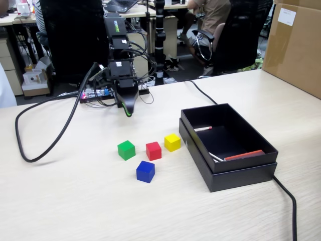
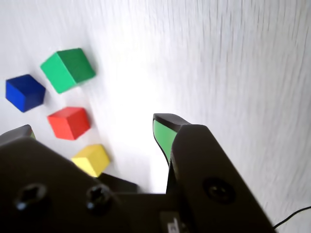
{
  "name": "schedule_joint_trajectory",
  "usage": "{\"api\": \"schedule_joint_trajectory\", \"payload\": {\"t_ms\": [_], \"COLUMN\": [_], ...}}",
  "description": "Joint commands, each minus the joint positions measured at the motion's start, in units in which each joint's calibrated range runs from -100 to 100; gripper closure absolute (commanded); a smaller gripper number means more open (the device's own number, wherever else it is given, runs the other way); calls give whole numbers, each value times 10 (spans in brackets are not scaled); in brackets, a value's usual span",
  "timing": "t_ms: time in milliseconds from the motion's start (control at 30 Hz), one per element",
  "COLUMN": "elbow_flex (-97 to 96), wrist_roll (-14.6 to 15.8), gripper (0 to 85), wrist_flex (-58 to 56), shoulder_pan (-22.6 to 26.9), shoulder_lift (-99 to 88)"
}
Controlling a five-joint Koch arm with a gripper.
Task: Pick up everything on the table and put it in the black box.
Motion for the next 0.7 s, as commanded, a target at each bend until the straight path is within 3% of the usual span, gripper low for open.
{"api": "schedule_joint_trajectory", "payload": {"t_ms": [0, 167, 400, 667], "elbow_flex": [100, 212, 319, 394], "wrist_roll": [3, -1, -38, -55], "gripper": [380, 382, 399, 407], "wrist_flex": [-33, -49, -49, -64], "shoulder_pan": [-11, -25, -32, -27], "shoulder_lift": [69, 237, 457, 563]}}
